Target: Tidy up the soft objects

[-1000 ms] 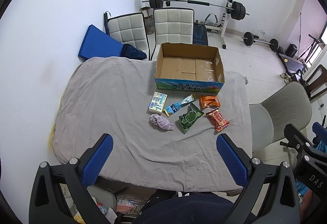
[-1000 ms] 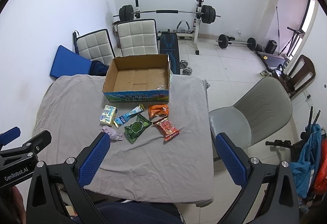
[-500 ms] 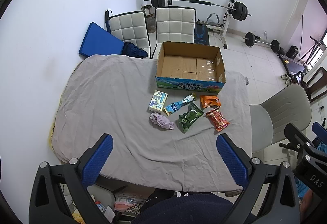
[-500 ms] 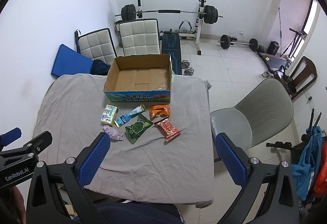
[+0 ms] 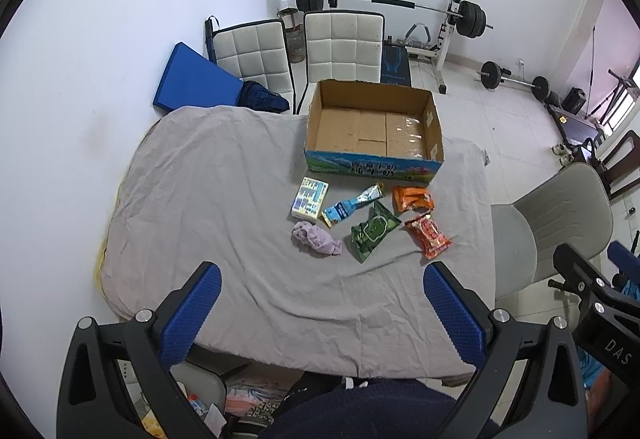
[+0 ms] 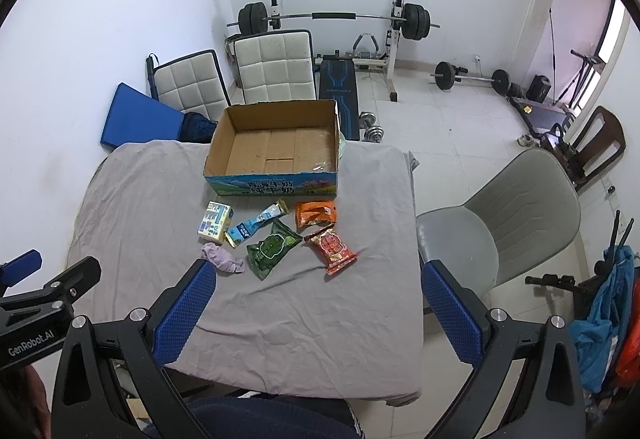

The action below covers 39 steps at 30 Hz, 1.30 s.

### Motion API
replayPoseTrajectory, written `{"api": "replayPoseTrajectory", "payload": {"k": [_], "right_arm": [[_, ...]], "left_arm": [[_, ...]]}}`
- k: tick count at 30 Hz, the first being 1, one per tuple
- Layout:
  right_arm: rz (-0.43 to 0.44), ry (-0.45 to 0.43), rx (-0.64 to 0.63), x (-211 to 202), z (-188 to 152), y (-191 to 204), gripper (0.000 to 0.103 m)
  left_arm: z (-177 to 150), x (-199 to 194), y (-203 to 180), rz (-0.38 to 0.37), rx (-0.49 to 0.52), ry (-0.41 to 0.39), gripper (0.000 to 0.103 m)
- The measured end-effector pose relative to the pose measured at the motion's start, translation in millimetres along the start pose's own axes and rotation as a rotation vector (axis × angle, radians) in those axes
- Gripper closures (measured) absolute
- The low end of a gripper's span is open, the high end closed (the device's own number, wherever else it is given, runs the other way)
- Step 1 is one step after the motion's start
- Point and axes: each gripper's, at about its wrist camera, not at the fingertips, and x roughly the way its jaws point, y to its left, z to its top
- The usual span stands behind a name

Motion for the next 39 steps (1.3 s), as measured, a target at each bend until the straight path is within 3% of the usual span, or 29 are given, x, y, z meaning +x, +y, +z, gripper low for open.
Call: {"api": "replayPoseTrajectory", "payload": {"k": [5, 10, 12, 18, 23, 25, 30, 31, 34, 38, 39], "right_arm": [[-0.02, 0.021, 0.036, 35.9, 18.2, -23.5, 0.0], [-0.035, 0.107, 0.033, 110.2, 39.1, -50.2, 0.0], [-0.02, 0.171, 0.012, 158.5, 42.2, -56.8, 0.0], [-0.005, 0.424, -0.055, 321.5, 20.1, -62.9, 0.0], [-0.03, 0.538, -0.079, 430.0, -10.0, -57.1, 0.006], [-0.006, 0.572, -0.067, 453.4, -18.2, -53.7, 0.006], [0.003, 0.589, -0.093, 508.2, -34.9, -44.1, 0.006], [0.006, 0.598, -0.086, 517.1, -38.5, -44.3, 0.009], [-0.023, 0.646, -0.069, 535.6, -56.5, -47.5, 0.033], [-0.048, 0.648, 0.002, 537.2, -67.5, -58.8, 0.039], [-0.059, 0.653, 0.031, 537.1, -71.0, -63.1, 0.039]], "left_arm": [[28.9, 22.3, -3.3, -0.001, 0.001, -0.057, 0.0], [61.6, 76.2, -17.8, 0.01, 0.055, -0.054, 0.0], [69.4, 108.1, -28.7, 0.007, 0.1, -0.02, 0.0], [62.2, 233.9, -68.0, 0.029, 0.243, 0.183, 0.002], [32.6, 346.8, -96.3, 0.037, 0.343, 0.368, 0.028], [20.0, 378.1, -100.8, 0.032, 0.353, 0.43, 0.028], [0.5, 425.7, -121.0, 0.043, 0.444, 0.463, 0.028], [-3.0, 434.2, -126.6, 0.05, 0.477, 0.47, 0.028], [-11.4, 452.2, -140.8, 0.059, 0.557, 0.476, 0.028], [-24.1, 468.0, -146.9, 0.057, 0.546, 0.541, 0.046], [-25.3, 468.6, -146.3, 0.065, 0.53, 0.544, 0.046]]}}
